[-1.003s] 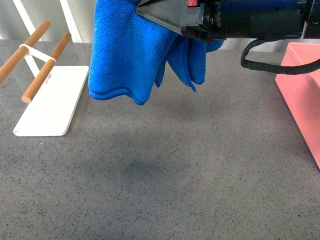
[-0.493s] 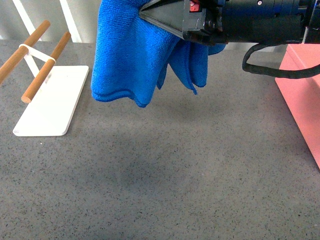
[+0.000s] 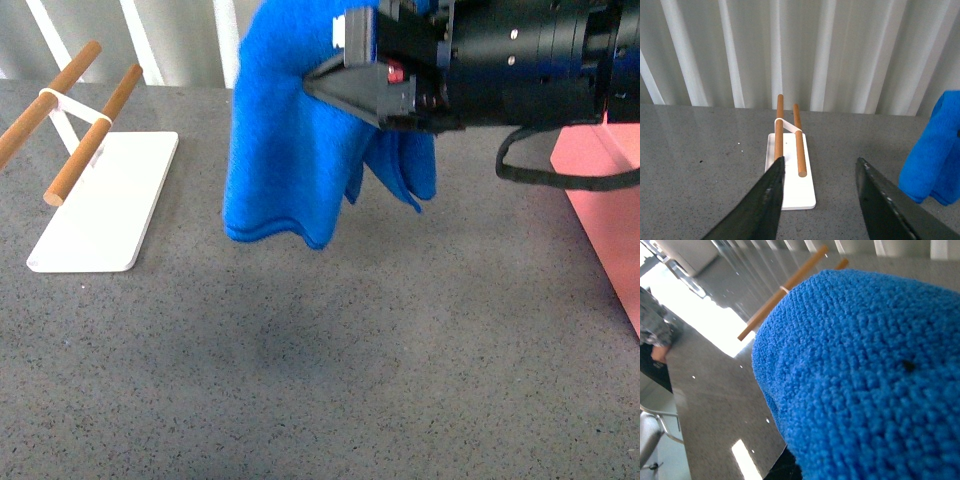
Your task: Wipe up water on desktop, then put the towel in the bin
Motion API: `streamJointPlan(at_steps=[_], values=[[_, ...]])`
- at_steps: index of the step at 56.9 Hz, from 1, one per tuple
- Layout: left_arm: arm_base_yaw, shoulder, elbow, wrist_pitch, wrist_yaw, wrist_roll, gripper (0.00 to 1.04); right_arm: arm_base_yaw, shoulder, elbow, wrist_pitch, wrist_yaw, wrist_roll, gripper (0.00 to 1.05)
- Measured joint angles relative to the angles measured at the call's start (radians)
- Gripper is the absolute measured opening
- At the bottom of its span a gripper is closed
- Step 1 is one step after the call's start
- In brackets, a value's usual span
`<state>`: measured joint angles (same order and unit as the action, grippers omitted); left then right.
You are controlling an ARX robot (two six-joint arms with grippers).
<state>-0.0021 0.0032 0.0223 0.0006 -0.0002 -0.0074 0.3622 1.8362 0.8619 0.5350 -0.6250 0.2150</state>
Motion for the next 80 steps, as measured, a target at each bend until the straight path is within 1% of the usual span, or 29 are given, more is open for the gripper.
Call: streamJointPlan(at_steps=[3,5,8,12,13,16,21,24,26,31,37,45,49,57,68,75,80], values=[[0.000,0.000,0.000,0.000,0.000,0.000,0.53,-0.009,0.011,0.014,-0.078,0.007,-0.039,0.04],[0.000,0.000,0.000,0.000,0.000,0.000,0.61,-0.013,0.019,0.023,-0.127,0.014,-0.066,0.04],[0.000,0.000,0.000,0.000,0.000,0.000,0.73,-0.025,0.045,0.055,-0.250,0.059,-0.142,0.04],[0.000,0.000,0.000,0.000,0.000,0.000,0.89,-0.048,0.108,0.114,-0.443,0.164,-0.267,0.04],[0.000,0.000,0.000,0.000,0.000,0.000,0.93,-0.051,0.114,0.120,-0.460,0.174,-0.273,0.04],[0.000,0.000,0.000,0.000,0.000,0.000,0.99,-0.067,0.151,0.145,-0.537,0.219,-0.326,0.04],[0.000,0.000,0.000,0.000,0.000,0.002,0.97,-0.088,0.205,0.175,-0.605,0.268,-0.388,0.04],[0.000,0.000,0.000,0.000,0.000,0.002,0.98,-0.099,0.242,0.195,-0.628,0.310,-0.418,0.04],[0.000,0.000,0.000,0.000,0.000,0.002,0.98,-0.112,0.296,0.235,-0.657,0.361,-0.452,0.04],[0.000,0.000,0.000,0.000,0.000,0.002,0.98,-0.121,0.374,0.314,-0.696,0.412,-0.494,0.04],[0.000,0.000,0.000,0.000,0.000,0.002,0.98,-0.117,0.434,0.417,-0.740,0.463,-0.526,0.04],[0.000,0.000,0.000,0.000,0.000,0.002,0.98,-0.107,0.489,0.521,-0.790,0.504,-0.546,0.04],[0.000,0.000,0.000,0.000,0.000,0.002,0.98,-0.097,0.538,0.625,-0.827,0.552,-0.552,0.04],[0.000,0.000,0.000,0.000,0.000,0.002,0.98,-0.069,0.612,0.783,-0.875,0.617,-0.551,0.04],[0.000,0.000,0.000,0.000,0.000,0.002,0.98,-0.026,0.675,0.926,-0.931,0.623,-0.539,0.04],[0.000,0.000,0.000,0.000,0.000,0.002,0.98,0.013,0.704,0.997,-0.950,0.583,-0.517,0.04],[0.000,0.000,0.000,0.000,0.000,0.002,0.98,0.047,0.709,1.009,-0.959,0.564,-0.505,0.04]])
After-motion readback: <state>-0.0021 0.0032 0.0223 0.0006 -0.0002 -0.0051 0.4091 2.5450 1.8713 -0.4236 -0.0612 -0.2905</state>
